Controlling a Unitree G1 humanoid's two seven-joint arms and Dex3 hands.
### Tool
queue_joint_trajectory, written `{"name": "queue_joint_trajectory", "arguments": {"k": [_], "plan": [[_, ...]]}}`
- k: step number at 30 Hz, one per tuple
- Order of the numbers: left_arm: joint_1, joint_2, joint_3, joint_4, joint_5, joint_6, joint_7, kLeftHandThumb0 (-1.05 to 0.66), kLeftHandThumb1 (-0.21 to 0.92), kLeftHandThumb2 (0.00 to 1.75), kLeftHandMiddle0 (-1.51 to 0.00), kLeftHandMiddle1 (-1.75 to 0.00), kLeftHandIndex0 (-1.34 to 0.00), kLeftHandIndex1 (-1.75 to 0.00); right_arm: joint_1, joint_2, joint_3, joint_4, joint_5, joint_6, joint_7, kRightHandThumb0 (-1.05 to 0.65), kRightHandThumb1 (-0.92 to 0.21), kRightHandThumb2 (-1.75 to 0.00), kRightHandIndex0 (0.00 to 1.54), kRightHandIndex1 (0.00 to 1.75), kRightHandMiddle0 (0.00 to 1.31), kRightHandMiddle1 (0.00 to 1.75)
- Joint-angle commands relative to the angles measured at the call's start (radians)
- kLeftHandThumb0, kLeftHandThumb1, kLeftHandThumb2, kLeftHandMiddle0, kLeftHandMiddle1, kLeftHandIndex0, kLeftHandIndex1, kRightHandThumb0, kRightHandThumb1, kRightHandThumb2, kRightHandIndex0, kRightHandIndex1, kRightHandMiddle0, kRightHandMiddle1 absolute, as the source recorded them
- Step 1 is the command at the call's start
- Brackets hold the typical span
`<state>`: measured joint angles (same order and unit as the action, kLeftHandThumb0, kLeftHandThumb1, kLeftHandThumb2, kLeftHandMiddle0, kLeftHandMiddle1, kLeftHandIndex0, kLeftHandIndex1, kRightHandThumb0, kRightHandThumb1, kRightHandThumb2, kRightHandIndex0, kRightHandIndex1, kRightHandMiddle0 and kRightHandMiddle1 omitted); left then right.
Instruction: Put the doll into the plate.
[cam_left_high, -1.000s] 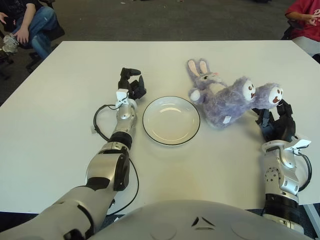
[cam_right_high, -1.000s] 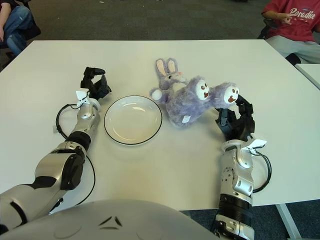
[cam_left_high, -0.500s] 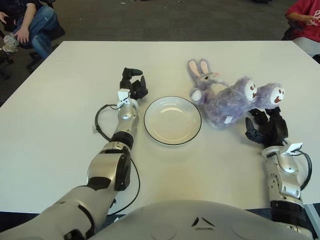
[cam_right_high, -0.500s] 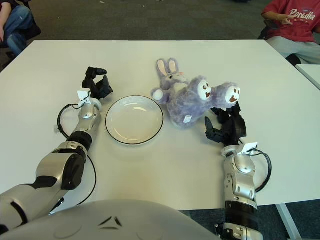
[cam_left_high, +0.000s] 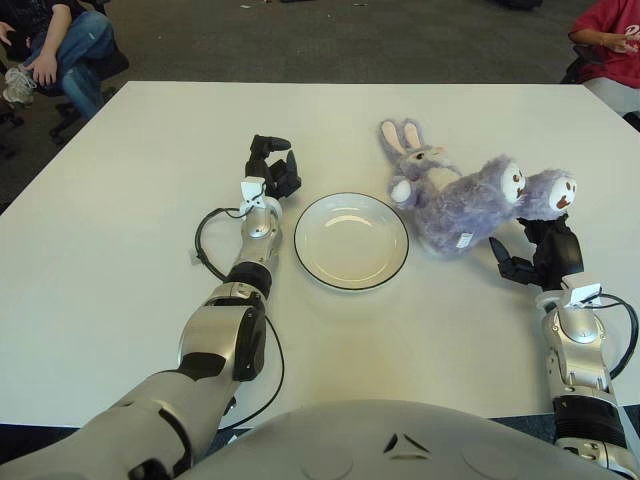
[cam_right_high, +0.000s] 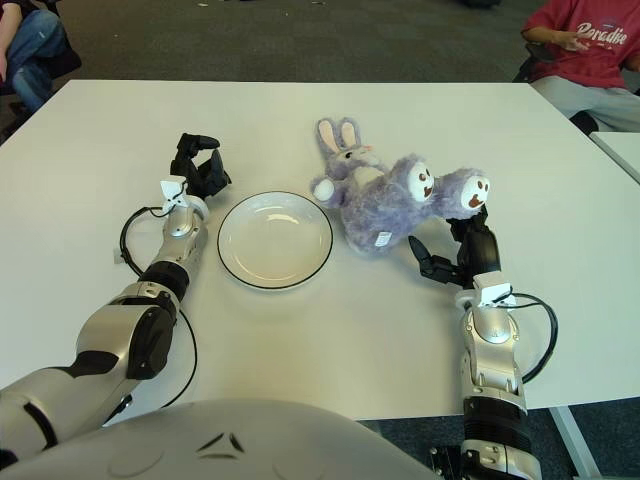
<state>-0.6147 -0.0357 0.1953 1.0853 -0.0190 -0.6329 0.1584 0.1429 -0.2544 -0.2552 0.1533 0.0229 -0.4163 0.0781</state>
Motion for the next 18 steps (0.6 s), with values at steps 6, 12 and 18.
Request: {"name": "queue_joint_trajectory", "arguments": {"k": [6,12,18], "plan": [[0.112,0.005,0.009,0.063,-0.008,-0.005,0.003,-0.4,0.59,0.97,-1.0,-1.75,-0.4,-1.75,0.077,0.029,0.041,0.042,-0.013,-0.037,0.016,-0.41,-0.16,-1.22,0.34,0.1,0.0,0.23],[0.111,0.005,0.007,0.064,-0.005,-0.007,0.006,-0.4,0.59,0.97,-0.99,-1.75,-0.4,-1.75,0.085,0.035,0.051,0.013,-0.002,-0.03,0.021,-0.24,-0.03,-1.39,0.35,0.07,0.0,0.24],[0.11,0.006,0.009,0.065,-0.007,-0.008,0.004,-0.4,0.59,0.98,-0.99,-1.75,-0.4,-1.75,0.089,0.032,0.056,0.003,0.061,-0.032,0.077,-0.22,-0.01,-1.37,0.35,0.06,0.0,0.27]]}}
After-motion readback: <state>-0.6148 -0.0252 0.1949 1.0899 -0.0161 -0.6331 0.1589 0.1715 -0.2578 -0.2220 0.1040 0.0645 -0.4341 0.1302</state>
